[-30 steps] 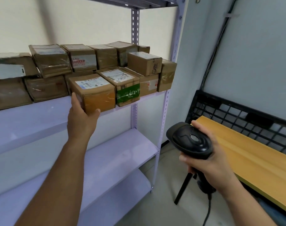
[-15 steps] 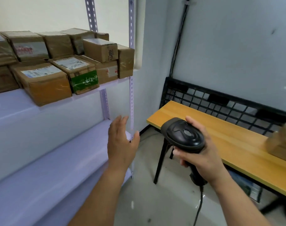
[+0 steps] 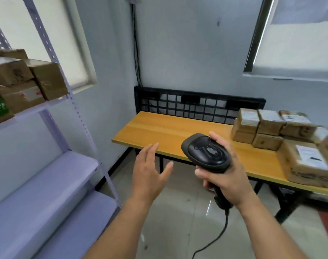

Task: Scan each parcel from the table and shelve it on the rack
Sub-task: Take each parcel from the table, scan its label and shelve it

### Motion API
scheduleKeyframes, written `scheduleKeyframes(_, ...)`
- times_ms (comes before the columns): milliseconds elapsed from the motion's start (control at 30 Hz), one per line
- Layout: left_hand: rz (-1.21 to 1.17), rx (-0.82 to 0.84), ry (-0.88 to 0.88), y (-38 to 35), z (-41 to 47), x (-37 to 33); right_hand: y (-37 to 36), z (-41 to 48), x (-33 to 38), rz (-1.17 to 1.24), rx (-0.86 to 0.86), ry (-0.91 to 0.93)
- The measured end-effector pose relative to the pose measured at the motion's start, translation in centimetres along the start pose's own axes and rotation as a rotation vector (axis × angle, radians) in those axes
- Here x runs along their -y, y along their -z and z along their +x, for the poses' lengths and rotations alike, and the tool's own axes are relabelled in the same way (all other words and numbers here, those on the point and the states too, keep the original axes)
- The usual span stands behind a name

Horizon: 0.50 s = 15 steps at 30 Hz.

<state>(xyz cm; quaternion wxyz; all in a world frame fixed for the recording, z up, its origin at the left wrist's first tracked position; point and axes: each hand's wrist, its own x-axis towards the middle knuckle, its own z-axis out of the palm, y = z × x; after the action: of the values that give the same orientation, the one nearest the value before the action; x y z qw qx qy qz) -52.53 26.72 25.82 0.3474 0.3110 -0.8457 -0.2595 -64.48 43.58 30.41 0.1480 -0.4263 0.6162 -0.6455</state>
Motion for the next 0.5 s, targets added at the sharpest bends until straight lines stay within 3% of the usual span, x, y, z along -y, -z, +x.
scheduleKeyframes(500,-0.094,0.307,-0.114,-16.3,-0.8,-13.6,18.8,-4.8,-2.5,-0.055,-0.274,-0.103)
